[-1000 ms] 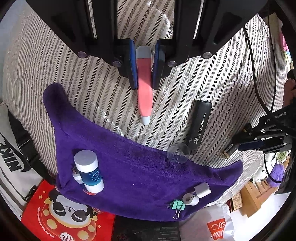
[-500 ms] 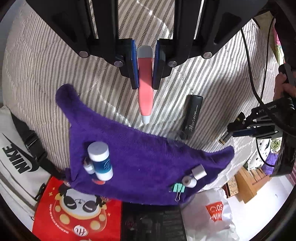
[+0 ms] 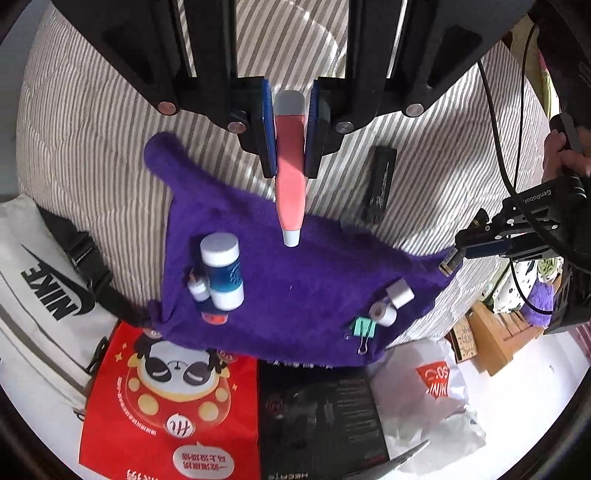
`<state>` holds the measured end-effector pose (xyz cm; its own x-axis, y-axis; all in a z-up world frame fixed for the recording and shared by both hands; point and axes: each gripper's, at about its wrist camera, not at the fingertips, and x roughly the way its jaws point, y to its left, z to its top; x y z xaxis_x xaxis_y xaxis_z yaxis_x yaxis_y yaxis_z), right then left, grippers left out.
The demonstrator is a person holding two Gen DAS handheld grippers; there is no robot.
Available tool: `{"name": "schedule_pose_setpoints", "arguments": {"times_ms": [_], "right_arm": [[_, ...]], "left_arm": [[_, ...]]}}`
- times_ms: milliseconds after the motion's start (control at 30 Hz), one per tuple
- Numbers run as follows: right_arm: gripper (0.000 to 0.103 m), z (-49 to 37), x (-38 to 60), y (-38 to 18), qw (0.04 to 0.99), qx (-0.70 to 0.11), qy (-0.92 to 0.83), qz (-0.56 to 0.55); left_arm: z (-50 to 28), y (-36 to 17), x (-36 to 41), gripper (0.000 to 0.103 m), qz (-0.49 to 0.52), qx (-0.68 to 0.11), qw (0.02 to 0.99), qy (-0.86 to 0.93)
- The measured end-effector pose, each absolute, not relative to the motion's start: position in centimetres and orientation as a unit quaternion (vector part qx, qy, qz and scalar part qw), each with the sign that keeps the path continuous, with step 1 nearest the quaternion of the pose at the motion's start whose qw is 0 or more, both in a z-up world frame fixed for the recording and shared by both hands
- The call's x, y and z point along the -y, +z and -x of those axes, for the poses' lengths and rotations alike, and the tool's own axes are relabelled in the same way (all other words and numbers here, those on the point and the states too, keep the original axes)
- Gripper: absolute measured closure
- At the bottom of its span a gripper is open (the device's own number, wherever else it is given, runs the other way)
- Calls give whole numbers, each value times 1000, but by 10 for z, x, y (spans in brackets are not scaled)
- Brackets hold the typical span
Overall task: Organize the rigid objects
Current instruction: 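Lift the pink tube with the right tool while the left tool carries the black tube, then lower the black tube onto the towel while the right tool lowers the pink tube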
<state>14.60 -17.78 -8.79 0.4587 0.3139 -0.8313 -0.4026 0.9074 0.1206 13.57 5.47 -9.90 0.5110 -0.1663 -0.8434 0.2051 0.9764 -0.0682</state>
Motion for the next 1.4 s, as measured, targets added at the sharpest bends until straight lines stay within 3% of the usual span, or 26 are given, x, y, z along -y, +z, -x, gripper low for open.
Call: {"name": "schedule_pose_setpoints", "arguments": {"times_ms": [667, 1400], "right_arm": [[88, -196, 182, -88, 855, -478, 199, 33], [88, -249, 157, -112, 846, -496, 189, 54]], "left_arm": [[-201, -92, -38, 81, -18, -484, 866, -127], [-279, -141, -36, 80, -3, -530, 840, -116]]}}
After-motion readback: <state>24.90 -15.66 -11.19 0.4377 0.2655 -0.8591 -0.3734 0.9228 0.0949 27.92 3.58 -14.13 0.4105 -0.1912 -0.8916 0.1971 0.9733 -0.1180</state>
